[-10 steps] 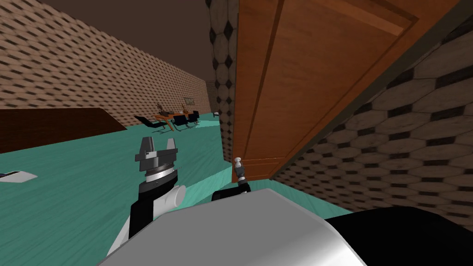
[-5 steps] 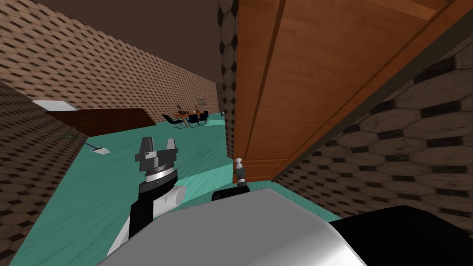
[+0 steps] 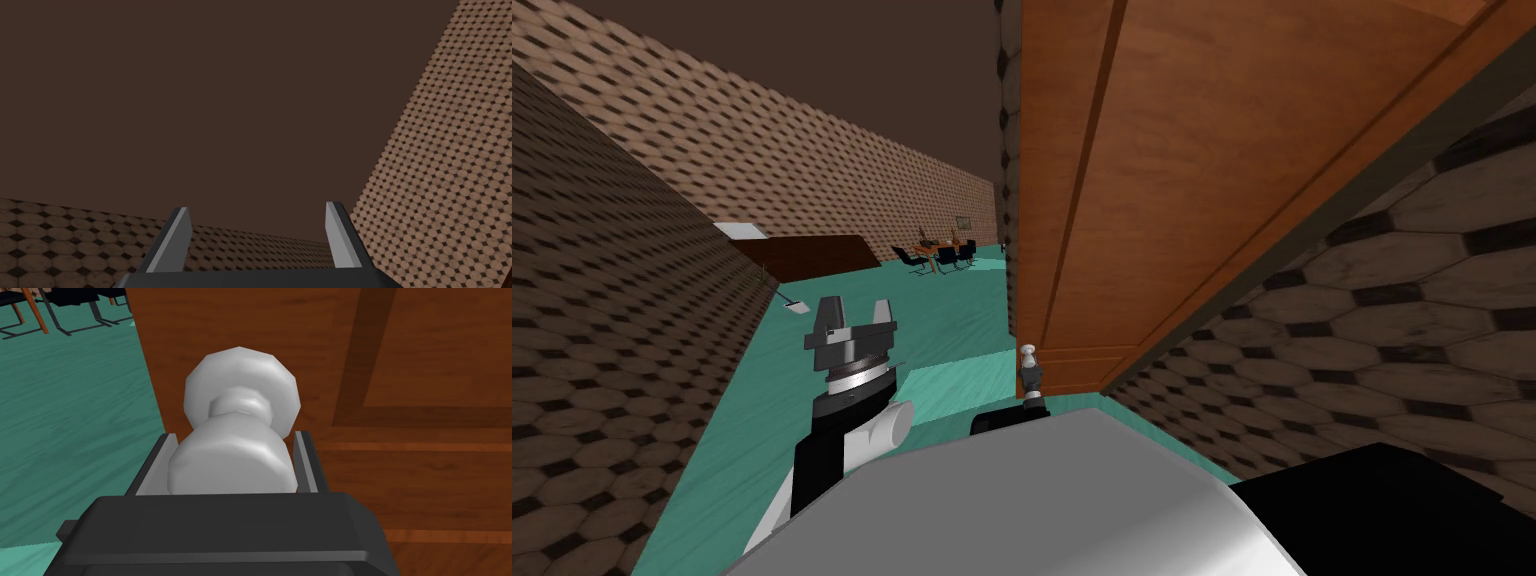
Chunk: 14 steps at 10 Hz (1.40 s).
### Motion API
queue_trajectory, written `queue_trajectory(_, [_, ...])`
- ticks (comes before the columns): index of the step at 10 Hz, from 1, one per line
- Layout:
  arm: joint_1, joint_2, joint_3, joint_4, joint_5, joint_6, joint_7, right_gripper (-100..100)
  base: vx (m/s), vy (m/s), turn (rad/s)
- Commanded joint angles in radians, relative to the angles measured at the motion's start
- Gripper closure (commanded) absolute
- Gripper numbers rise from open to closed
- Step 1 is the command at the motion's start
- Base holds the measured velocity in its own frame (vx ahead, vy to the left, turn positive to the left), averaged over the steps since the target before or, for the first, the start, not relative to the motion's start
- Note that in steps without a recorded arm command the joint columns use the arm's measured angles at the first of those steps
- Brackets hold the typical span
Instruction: Push the door open
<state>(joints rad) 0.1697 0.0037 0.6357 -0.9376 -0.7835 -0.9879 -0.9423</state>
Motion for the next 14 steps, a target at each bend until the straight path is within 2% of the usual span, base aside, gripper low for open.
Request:
queue_trajectory(1, [-0.004, -0.026, 0.014, -0.004, 0.004, 0.008, -0.007, 100, -0.124, -0.040, 0.078])
queue_trajectory(6, [-0.014, -0.052, 0.050, -0.013, 0.015, 0.029, -0.024, 100, -0.184, -0.071, 0.067])
queue_trajectory(8, [-0.018, -0.050, 0.065, -0.017, 0.020, 0.038, -0.032, 100, -0.197, -0.065, 0.053])
queue_trajectory(10, [-0.022, -0.038, 0.081, -0.021, 0.024, 0.048, -0.039, 100, -0.179, -0.077, 0.058])
queue_trajectory(11, [-0.027, -0.041, 0.077, -0.009, 0.024, 0.046, -0.038, 100, -0.077, -0.016, 0.023])
queue_trajectory(12, [-0.033, -0.054, 0.091, -0.010, 0.027, 0.057, -0.048, 100, -0.119, -0.055, 0.075])
queue_trajectory(14, [-0.038, -0.063, 0.102, -0.013, 0.030, 0.063, -0.054, 100, -0.133, -0.098, 0.079])
